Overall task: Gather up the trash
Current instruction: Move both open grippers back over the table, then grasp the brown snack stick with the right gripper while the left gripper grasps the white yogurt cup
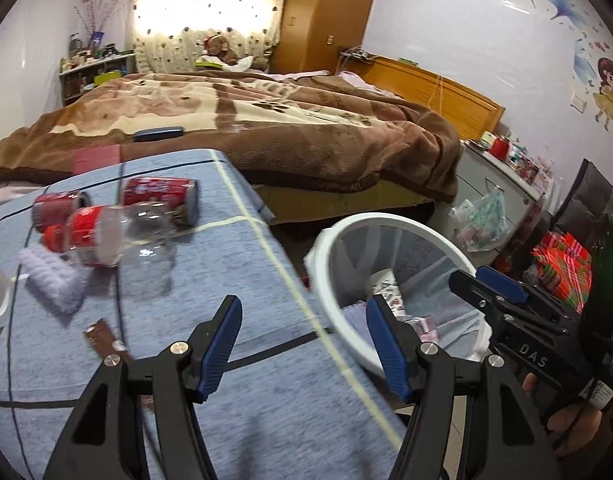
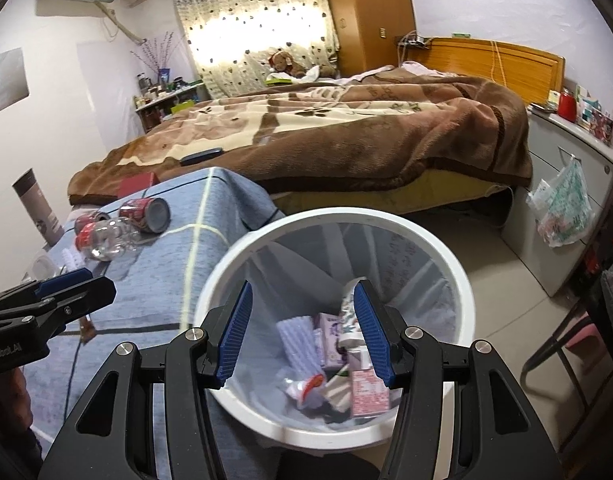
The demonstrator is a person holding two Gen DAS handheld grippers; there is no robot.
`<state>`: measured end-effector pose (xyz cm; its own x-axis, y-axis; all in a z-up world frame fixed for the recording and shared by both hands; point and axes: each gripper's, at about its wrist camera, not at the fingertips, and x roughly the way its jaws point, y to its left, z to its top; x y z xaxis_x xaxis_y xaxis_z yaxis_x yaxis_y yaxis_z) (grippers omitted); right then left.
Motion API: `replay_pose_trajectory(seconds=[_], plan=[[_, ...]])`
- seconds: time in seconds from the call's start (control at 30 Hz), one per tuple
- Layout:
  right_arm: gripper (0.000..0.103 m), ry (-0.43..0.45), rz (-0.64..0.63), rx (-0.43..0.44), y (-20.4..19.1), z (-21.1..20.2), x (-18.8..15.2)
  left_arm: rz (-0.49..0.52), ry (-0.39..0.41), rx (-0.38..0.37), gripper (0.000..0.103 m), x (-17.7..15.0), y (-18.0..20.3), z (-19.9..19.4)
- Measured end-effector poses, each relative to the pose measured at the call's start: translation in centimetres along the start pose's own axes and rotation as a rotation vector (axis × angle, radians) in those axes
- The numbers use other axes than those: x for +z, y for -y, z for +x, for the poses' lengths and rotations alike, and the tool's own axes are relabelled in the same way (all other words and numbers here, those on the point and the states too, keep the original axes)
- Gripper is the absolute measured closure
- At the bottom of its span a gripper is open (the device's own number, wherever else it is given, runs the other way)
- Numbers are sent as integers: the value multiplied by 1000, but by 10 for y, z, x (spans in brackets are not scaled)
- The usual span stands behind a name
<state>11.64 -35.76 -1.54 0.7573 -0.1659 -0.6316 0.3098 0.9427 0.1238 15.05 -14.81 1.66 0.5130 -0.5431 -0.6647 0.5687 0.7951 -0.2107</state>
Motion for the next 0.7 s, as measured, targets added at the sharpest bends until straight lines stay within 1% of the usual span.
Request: replay_pose_trajectory(seconds=[0.17,0.27,0.37,0.57,0.7], plan=[[48,3,-22,32,-18,0,0,-34,19,41,36,-4,-24,-14],[48,0,-45,56,-32,2,-1,-49,34,81,36,-9,-40,-23],[48,-1,-66,79,-46,4,-2,-79,42,88,36,-13,-56,-32],[48,-4,-104,130,-73,8,-2,-115,63,147,36,-20,-85,-51],[48,-19,-146,168,-96,12,-4,-154,77,199,33,-26,-111,-64]])
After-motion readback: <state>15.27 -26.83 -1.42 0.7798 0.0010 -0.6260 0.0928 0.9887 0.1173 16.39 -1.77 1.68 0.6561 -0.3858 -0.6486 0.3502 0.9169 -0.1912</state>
